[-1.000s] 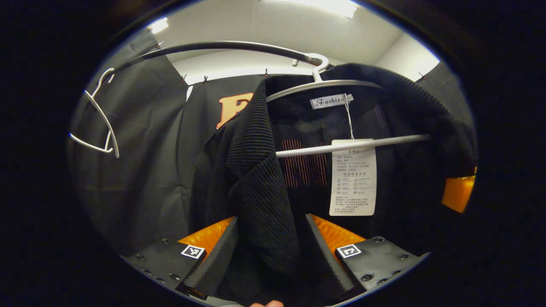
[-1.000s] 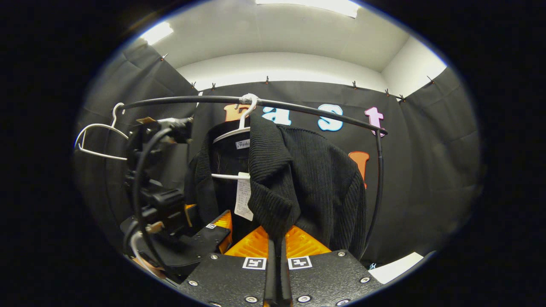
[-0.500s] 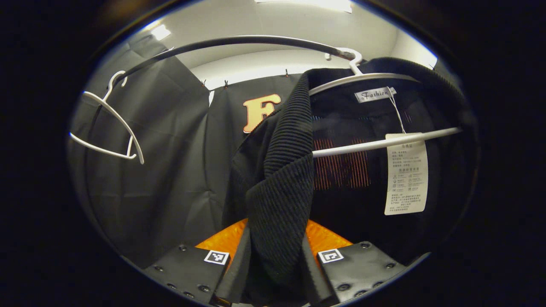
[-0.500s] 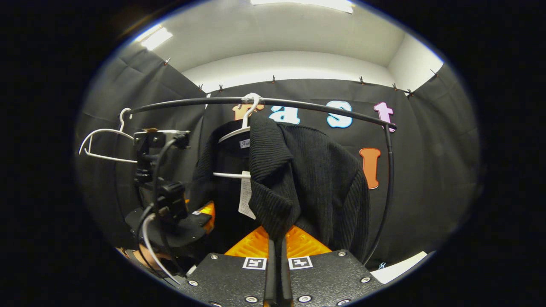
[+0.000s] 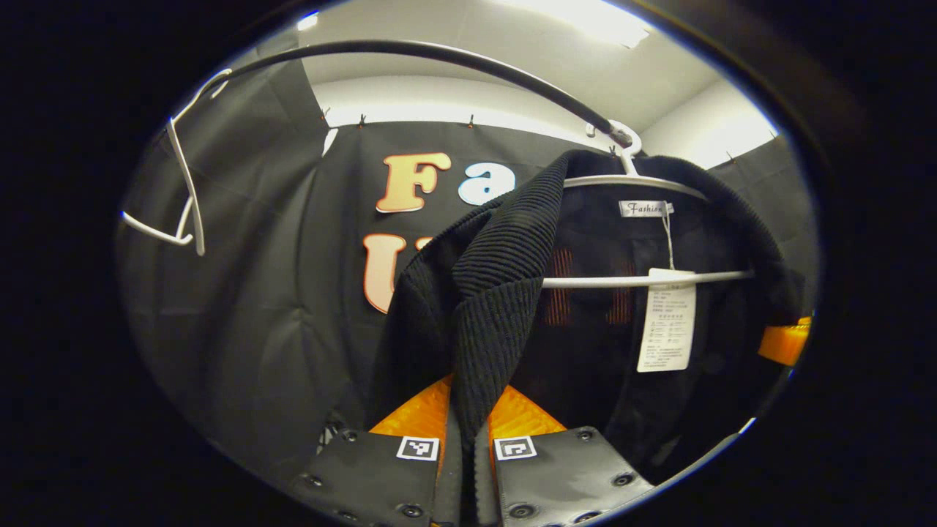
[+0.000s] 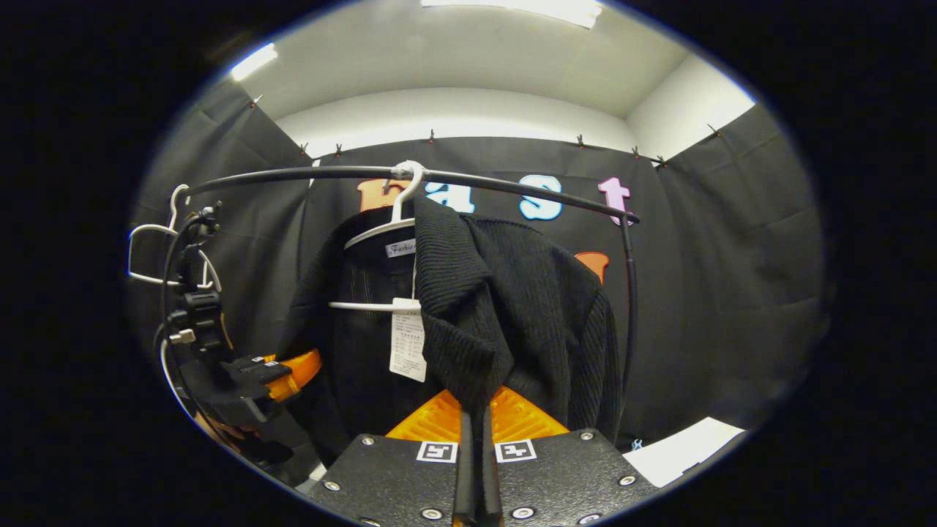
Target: Grasp the clothes on the hanger with both hands and then place them into the laundry hamper below.
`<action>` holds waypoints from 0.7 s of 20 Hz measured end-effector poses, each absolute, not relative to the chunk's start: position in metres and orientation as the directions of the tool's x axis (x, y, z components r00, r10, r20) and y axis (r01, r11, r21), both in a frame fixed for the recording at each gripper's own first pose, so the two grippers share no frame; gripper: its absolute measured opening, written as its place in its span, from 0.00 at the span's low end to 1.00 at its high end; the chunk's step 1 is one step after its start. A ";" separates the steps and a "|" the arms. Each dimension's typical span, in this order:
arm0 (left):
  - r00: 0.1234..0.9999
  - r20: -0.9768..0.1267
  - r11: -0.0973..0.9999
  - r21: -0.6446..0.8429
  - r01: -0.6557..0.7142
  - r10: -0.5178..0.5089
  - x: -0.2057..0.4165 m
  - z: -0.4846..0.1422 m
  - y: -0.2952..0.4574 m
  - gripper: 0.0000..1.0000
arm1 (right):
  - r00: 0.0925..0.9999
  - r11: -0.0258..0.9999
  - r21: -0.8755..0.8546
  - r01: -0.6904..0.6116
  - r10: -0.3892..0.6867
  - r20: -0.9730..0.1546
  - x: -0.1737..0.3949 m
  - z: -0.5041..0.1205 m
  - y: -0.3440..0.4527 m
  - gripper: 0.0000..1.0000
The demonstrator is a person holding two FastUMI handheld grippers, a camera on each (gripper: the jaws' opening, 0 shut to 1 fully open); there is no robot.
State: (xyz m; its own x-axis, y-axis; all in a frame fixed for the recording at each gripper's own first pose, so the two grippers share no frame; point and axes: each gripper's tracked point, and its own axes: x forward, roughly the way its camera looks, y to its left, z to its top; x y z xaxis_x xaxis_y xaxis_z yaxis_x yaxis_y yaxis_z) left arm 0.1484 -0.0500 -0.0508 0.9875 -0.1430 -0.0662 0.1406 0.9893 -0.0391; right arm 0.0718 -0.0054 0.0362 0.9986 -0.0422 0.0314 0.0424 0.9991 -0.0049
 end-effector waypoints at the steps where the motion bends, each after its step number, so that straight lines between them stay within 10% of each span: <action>1: 0.980 -0.081 0.983 -0.043 0.179 -0.183 0.145 -0.051 -0.053 0.12 | 0.996 0.997 -0.003 0.076 -0.076 0.038 0.071 0.038 -0.010 0.04; 14: 0.975 0.049 0.975 -0.041 0.221 -0.218 0.109 -0.006 -0.049 0.10 | 0.994 0.999 -0.023 0.046 -0.044 0.097 0.053 0.067 -0.023 0.01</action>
